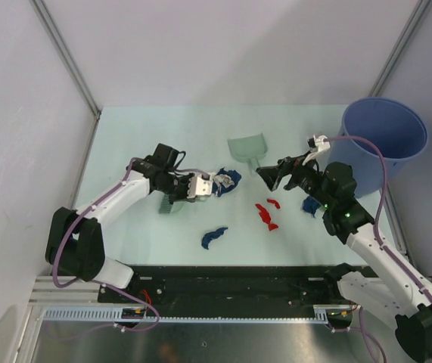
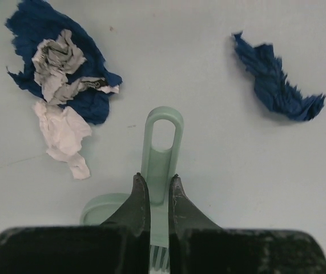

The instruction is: Sweep away the paper scraps from the table

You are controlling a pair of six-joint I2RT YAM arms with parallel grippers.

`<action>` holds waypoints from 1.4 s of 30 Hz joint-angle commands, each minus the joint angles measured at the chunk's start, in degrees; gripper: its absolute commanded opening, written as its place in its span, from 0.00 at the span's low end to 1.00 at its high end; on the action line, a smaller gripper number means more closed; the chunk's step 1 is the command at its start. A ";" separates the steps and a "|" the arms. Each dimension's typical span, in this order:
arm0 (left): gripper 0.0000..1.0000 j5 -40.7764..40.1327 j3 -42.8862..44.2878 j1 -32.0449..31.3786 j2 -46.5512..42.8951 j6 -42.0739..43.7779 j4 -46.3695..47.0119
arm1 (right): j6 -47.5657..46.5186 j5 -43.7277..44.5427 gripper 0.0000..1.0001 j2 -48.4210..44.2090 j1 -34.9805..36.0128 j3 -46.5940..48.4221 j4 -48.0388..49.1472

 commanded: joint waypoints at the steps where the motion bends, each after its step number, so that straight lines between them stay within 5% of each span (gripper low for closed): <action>1: 0.00 7.95 4.64 0.35 -1.83 -11.43 0.10 | 1.68 1.99 1.00 1.02 0.12 -0.45 1.04; 8: 0.00 6.56 11.06 0.79 -4.90 -33.23 7.91 | -1.66 9.81 0.98 0.67 10.02 -0.45 3.58; 17: 0.00 1.11 13.18 0.79 -14.29 -60.12 19.69 | -6.77 18.34 0.97 9.97 25.77 -0.45 19.90; 22: 0.00 -6.19 13.00 0.96 -17.56 -67.88 24.01 | -4.66 21.24 0.97 20.16 29.21 2.61 32.22; 33: 0.00 -8.39 11.68 1.14 -18.53 -73.78 25.06 | -4.03 21.33 0.91 36.34 30.62 13.08 34.61; 36: 0.00 -7.08 11.68 1.31 -18.62 -75.36 25.06 | -3.95 21.07 0.71 38.98 29.83 15.45 32.86; 37: 0.00 -6.46 11.77 1.23 -18.62 -76.49 25.15 | -3.51 20.37 0.49 39.69 28.87 15.98 31.72; 39: 0.00 -4.79 11.77 1.23 -18.53 -77.20 25.24 | -2.20 16.60 0.27 40.48 27.55 16.77 30.75; 40: 0.00 -4.44 11.68 1.23 -18.62 -77.03 25.24 | -1.84 15.46 0.00 40.31 27.02 16.77 30.05; 42: 0.00 -3.82 11.07 1.14 -18.71 -75.46 25.24 | -2.53 12.29 0.00 39.52 25.26 16.77 26.73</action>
